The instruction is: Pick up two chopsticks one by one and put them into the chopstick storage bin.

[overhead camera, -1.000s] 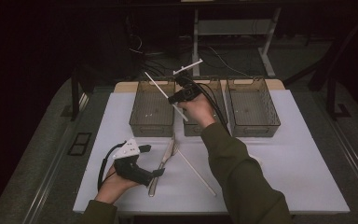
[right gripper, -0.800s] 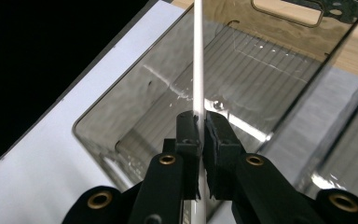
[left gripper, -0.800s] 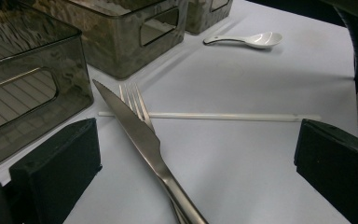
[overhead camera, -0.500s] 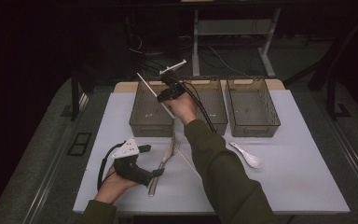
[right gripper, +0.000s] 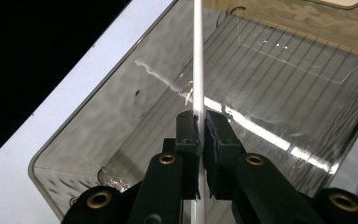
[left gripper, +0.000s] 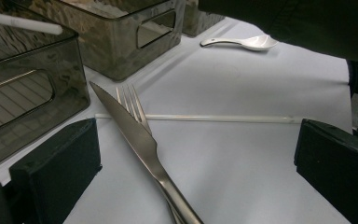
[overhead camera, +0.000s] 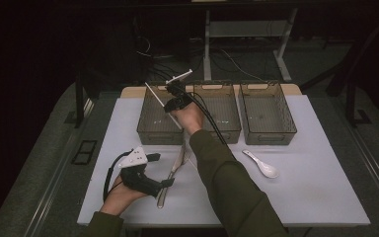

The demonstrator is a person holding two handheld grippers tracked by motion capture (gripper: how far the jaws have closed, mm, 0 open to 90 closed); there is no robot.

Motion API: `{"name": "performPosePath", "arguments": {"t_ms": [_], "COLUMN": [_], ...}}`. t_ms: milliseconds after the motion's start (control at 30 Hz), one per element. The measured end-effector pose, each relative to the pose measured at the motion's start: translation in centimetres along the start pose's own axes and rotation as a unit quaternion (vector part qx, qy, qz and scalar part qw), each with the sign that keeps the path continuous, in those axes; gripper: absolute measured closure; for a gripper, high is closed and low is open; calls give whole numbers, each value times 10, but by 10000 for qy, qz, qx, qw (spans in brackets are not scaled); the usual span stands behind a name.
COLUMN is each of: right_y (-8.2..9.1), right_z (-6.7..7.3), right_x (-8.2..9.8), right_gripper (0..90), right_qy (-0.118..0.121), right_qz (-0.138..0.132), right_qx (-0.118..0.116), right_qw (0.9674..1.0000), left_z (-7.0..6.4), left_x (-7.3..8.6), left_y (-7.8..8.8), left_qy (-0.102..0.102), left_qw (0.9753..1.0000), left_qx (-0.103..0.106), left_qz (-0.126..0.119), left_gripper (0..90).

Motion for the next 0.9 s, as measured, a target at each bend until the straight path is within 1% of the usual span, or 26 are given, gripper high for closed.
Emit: {"name": "performPosePath", "arguments": {"t_ms": [233,333,533,600,667,767,900], "right_y": [-8,-10,-13,-13,-12,-9,-1], "right_z": [1,0,1,1,2,2,4], "right_x": [4,7,10,10,10,9,8], "right_gripper": [840,839,831,824,790,776,730], "right_qy": [-25,-9,57,88,129,179,335], "right_qz": [145,215,331,350,338,322,263], "right_qx": [20,42,-3,-26,-15,-10,-38], "right_qw": [9999,9998,9994,9993,9993,9993,9991], "left_z": [0,0,-1,-1,-1,-1,0], "left_x": [0,0,0,0,0,0,1], "left_y": [0,0,0,0,0,0,0], "left_qy": [-8,-10,-10,-15,-13,-14,-19], "left_qw": [10000,10000,10000,10000,10000,10000,10000], "left_qx": [5,3,12,10,9,7,-1], "left_qz": [2,7,16,18,19,24,30], "left_gripper": [0,0,0,0,0,0,0]}}
Point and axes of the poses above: each handheld gripper's, and its own axes: y roughly backward along the jaws, x roughly out of its underside, z roughly to its left, the point moved 6 cm from there along -y, roughly forward along the jaws, and after that the axes turned 8 degrees about z, right-handed, at the moved point
